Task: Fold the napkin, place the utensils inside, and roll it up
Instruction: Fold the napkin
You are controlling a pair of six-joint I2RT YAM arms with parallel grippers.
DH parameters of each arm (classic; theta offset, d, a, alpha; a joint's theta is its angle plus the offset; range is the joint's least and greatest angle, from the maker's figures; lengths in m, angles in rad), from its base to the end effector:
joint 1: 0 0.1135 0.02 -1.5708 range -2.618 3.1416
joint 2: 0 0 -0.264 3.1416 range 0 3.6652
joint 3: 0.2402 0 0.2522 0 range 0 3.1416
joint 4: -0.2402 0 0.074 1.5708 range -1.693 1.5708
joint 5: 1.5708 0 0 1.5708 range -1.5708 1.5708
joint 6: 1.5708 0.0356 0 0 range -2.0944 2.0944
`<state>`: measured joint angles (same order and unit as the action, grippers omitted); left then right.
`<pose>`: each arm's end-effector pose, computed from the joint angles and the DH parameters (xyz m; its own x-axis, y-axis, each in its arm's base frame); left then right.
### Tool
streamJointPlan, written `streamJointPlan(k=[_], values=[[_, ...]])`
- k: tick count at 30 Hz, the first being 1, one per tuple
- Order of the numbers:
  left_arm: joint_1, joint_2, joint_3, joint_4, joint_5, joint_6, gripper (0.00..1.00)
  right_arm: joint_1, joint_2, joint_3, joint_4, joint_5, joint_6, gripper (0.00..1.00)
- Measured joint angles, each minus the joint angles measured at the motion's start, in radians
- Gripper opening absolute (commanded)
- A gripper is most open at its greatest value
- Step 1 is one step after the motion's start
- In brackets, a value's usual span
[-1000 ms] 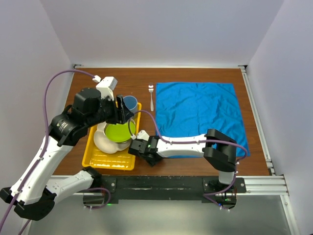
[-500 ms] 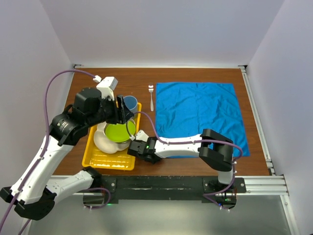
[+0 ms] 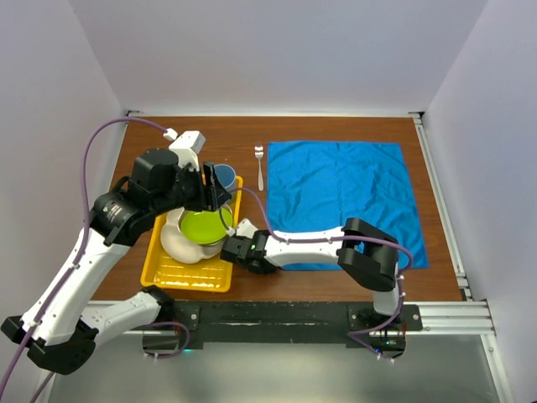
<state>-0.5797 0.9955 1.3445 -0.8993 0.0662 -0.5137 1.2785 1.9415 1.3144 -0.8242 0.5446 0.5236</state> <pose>0.1488 -0.1002 0.4179 -0.6728 -0.1456 -0.7254 0.3021 0.8409 -0.4490 0.1219 0.3410 0.1607 -0.6484 -0.6706 -0.3604 -0.5508 0.7401 -0.3859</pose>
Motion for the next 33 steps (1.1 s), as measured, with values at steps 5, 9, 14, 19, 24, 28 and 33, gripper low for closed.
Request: streamJointPlan(k=[5, 9, 14, 19, 24, 28, 33], values=[[0.002, 0.0, 0.0, 0.002, -0.001, 0.002, 0.57, -0.119, -0.06, 0.0, -0.034, 0.018, 0.008, 0.0], [0.002, 0.0, -0.002, 0.019, 0.0, 0.002, 0.57, -0.291, -0.164, 0.003, -0.031, 0.034, -0.013, 0.0], [0.002, 0.015, -0.024, 0.044, 0.009, 0.002, 0.57, -0.484, -0.195, 0.059, -0.015, 0.051, -0.089, 0.0], [0.002, 0.097, -0.023, 0.054, 0.015, 0.01, 0.57, -0.631, -0.19, 0.095, 0.013, 0.055, -0.18, 0.0], [0.002, 0.225, 0.019, 0.052, 0.014, 0.035, 0.57, -0.821, -0.129, 0.159, 0.069, 0.03, -0.262, 0.0], [0.002, 0.294, 0.051, 0.06, 0.012, 0.054, 0.58, -0.958, -0.027, 0.254, 0.099, 0.003, -0.289, 0.0], [0.002, 0.361, 0.092, 0.074, 0.018, 0.073, 0.59, -1.063, 0.113, 0.398, 0.107, -0.027, -0.3, 0.0]])
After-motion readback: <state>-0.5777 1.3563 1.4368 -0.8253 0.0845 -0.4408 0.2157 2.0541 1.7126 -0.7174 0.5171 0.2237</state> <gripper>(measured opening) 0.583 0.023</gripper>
